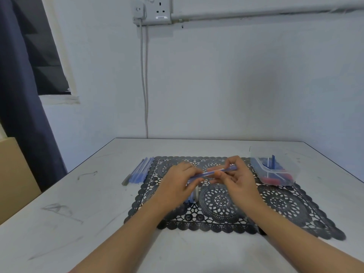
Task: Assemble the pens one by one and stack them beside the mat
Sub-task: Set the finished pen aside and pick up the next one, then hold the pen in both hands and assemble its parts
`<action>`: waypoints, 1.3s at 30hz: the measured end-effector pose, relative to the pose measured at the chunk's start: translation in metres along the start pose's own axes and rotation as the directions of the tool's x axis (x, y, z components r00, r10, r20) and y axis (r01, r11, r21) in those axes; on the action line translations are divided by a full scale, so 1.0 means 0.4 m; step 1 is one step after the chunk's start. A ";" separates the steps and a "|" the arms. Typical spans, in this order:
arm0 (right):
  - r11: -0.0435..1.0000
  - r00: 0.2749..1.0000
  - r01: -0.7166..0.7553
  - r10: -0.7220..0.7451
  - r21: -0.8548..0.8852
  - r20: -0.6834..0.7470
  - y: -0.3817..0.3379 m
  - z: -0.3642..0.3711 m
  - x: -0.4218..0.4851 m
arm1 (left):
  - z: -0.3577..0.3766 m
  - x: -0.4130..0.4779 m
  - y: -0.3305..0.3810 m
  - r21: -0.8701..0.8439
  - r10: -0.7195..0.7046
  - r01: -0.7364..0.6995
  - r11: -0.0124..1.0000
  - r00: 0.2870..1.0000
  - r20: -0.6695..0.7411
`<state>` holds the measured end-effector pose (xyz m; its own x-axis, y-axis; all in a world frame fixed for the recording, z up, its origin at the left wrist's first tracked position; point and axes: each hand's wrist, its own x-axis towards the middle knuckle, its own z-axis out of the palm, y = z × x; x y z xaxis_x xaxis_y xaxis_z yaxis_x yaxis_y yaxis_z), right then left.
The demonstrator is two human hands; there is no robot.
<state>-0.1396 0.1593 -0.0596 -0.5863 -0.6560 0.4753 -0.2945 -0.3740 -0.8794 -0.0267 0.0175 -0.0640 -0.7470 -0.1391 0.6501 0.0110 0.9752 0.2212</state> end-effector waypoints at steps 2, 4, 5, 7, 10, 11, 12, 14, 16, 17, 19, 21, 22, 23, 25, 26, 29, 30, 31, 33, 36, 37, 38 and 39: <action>0.998 0.999 0.010 -0.008 -0.064 0.032 0.003 -0.002 0.000 | 0.002 -0.002 -0.003 -0.002 -0.010 0.010 1.000 1.000 -0.001; 0.983 0.999 0.035 -0.027 -0.180 0.045 0.009 -0.009 0.000 | 0.001 -0.002 -0.006 0.014 -0.036 0.036 0.999 0.999 -0.007; 0.962 0.998 0.050 -0.039 -0.270 0.045 0.014 -0.015 0.001 | 0.001 -0.002 -0.006 0.018 -0.050 0.050 0.999 0.999 -0.017; 0.876 0.995 0.098 -0.072 -0.473 0.074 0.027 -0.034 0.010 | -0.003 -0.001 -0.005 0.021 -0.072 0.072 0.997 0.997 -0.030; 0.661 0.972 0.228 -0.117 -0.715 0.202 0.050 -0.067 0.027 | -0.009 0.002 -0.008 0.053 -0.084 0.087 0.995 0.995 -0.048; 0.606 0.964 0.262 -0.129 -0.751 0.232 0.053 -0.071 0.030 | -0.010 0.002 -0.011 0.065 -0.088 0.091 0.994 0.995 -0.056; 0.574 0.958 0.283 -0.136 -0.768 0.251 0.053 -0.072 0.031 | -0.012 0.003 -0.012 0.079 -0.088 0.093 0.992 0.994 -0.064; 0.524 0.951 0.309 -0.153 -0.794 0.269 0.050 -0.069 0.029 | -0.014 0.003 -0.011 0.105 -0.089 0.098 0.990 0.992 -0.084; 0.447 0.937 0.347 -0.203 -0.824 0.285 0.047 -0.065 0.028 | -0.016 0.003 -0.009 0.126 -0.091 0.104 0.986 0.990 -0.104; 0.408 0.928 0.365 -0.235 -0.837 0.290 0.047 -0.064 0.028 | -0.016 0.004 -0.010 0.136 -0.093 0.107 0.985 0.990 -0.105; 0.347 0.903 0.398 -0.309 -0.849 0.297 0.047 -0.065 0.030 | -0.015 0.003 -0.012 0.145 -0.106 0.117 0.983 0.991 -0.082; 0.306 0.880 0.420 -0.370 -0.854 0.300 0.046 -0.067 0.031 | -0.013 0.001 -0.014 0.134 -0.128 0.133 0.982 0.991 -0.047; 0.295 0.871 0.427 -0.389 -0.855 0.300 0.045 -0.067 0.032 | -0.012 0.000 -0.014 0.123 -0.140 0.143 0.982 0.990 -0.034; 0.287 0.862 0.435 -0.406 -0.854 0.302 0.044 -0.067 0.033 | -0.010 -0.001 -0.016 0.109 -0.150 0.152 0.982 0.988 -0.026; 0.285 0.849 0.447 -0.432 -0.848 0.303 0.037 -0.067 0.033 | -0.009 -0.001 -0.016 0.086 -0.164 0.165 0.982 0.986 -0.021; 0.285 0.844 0.452 -0.444 -0.845 0.302 0.033 -0.067 0.032 | -0.009 0.000 -0.017 0.077 -0.171 0.172 0.982 0.985 -0.016; 0.291 0.830 0.468 -0.468 -0.834 0.303 0.024 -0.066 0.028 | -0.007 0.000 -0.020 0.070 -0.176 0.176 0.982 0.984 -0.016; 0.308 0.836 0.467 -0.459 -0.829 0.301 0.022 -0.066 0.025 | -0.006 0.000 -0.020 0.070 -0.179 0.180 0.981 0.984 -0.018; 0.334 0.846 0.463 -0.444 -0.821 0.296 0.023 -0.065 0.024 | -0.006 0.000 -0.021 0.071 -0.183 0.184 0.980 0.983 -0.020; 0.404 0.870 0.451 -0.396 -0.796 0.292 0.026 -0.063 0.020 | -0.006 0.000 -0.022 0.093 -0.188 0.190 0.977 0.982 -0.026; 0.454 0.882 0.450 -0.360 -0.769 0.304 0.031 -0.058 0.020 | -0.008 0.000 -0.024 0.132 -0.203 0.204 0.970 0.979 -0.022; 0.450 0.878 0.457 -0.368 -0.767 0.307 0.032 -0.058 0.021 | -0.009 0.000 -0.025 0.132 -0.204 0.205 0.970 0.979 -0.020; 0.443 0.873 0.463 -0.379 -0.767 0.308 0.031 -0.057 0.021 | -0.010 0.000 -0.024 0.132 -0.204 0.205 0.970 0.979 -0.018; 0.442 0.870 0.465 -0.387 -0.767 0.305 0.031 -0.058 0.021 | -0.010 -0.001 -0.024 0.129 -0.204 0.204 0.971 0.979 -0.015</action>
<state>-0.1657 0.1641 -0.0671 -0.1659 -0.6261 0.7619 -0.9818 0.0322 -0.1873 -0.0239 0.0073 -0.0634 -0.7237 -0.3373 0.6021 -0.2272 0.9402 0.2537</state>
